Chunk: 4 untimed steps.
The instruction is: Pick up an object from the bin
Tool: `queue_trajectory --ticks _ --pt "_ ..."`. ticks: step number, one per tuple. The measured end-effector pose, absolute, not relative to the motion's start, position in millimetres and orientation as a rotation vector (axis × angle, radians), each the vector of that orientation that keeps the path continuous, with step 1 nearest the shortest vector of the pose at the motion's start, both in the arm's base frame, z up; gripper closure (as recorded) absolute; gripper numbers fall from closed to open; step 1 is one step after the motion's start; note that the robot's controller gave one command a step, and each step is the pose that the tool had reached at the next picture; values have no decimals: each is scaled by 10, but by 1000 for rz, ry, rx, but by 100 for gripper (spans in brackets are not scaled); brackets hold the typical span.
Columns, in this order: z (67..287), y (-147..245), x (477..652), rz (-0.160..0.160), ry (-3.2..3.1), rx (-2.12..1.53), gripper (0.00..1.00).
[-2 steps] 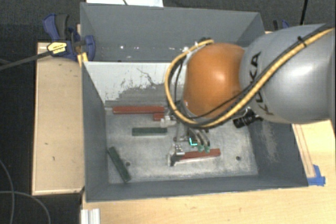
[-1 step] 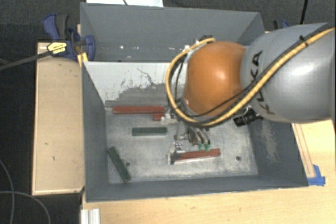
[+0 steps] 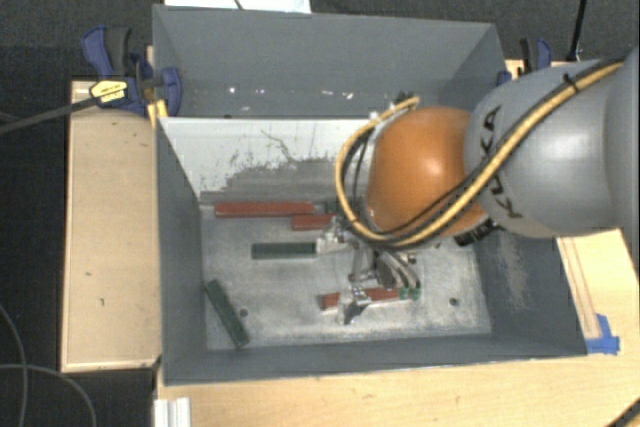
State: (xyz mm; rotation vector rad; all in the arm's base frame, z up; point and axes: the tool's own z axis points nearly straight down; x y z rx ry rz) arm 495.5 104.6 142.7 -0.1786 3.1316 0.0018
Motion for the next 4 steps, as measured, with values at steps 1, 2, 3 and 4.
queue_trajectory --ticks 1,2,3,4 --pt "1256 454 5112 1 3079 -606 0" --pt "1323 356 4933 0 3108 -462 0" --pt "727 355 4846 -1 3027 -779 0" --pt "698 382 4884 2 3071 -509 100"
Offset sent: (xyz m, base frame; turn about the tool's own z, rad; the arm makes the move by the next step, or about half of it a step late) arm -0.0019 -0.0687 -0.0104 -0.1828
